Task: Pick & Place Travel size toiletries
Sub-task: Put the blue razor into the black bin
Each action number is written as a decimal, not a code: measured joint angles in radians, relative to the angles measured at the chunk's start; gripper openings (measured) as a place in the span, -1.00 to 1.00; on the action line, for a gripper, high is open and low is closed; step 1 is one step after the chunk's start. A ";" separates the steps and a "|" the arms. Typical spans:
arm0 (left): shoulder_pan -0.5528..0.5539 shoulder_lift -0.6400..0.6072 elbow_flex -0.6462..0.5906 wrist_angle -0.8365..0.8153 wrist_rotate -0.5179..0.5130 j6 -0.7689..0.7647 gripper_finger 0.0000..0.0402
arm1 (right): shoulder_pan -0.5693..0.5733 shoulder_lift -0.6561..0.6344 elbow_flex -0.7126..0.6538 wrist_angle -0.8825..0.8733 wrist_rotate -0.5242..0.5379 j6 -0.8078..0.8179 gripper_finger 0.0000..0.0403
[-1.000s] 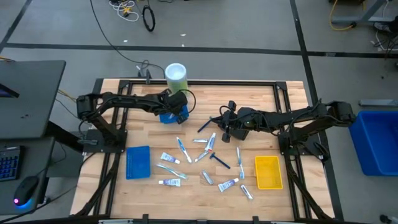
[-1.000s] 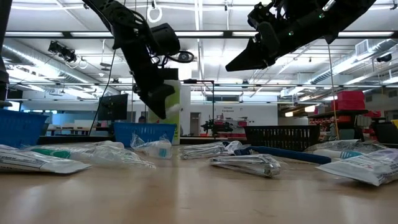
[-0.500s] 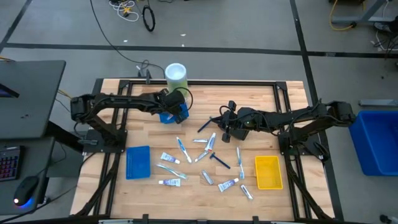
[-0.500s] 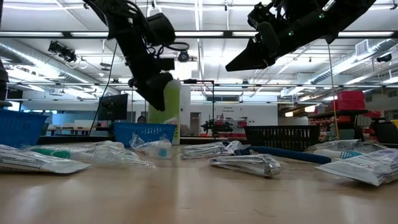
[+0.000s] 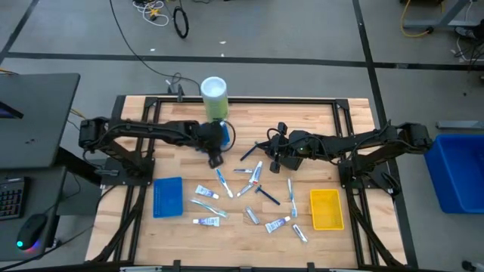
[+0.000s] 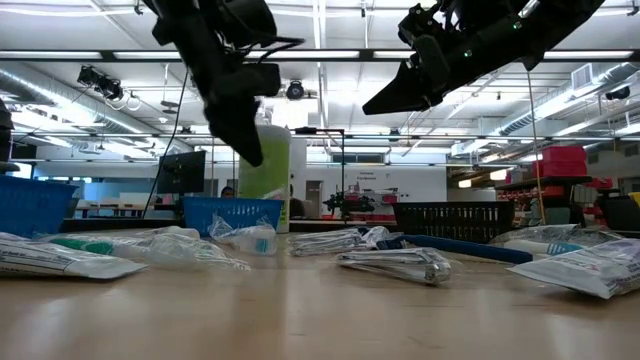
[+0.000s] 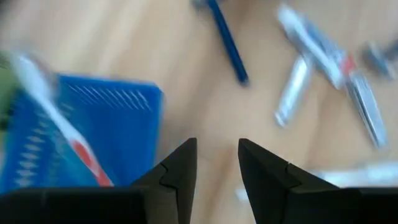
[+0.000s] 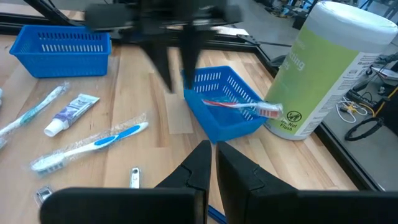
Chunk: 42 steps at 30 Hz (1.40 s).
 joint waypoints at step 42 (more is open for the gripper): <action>-0.188 -0.571 -0.288 0.321 -0.438 0.120 -0.36 | -0.016 0.010 0.011 0.176 -0.076 0.084 -0.82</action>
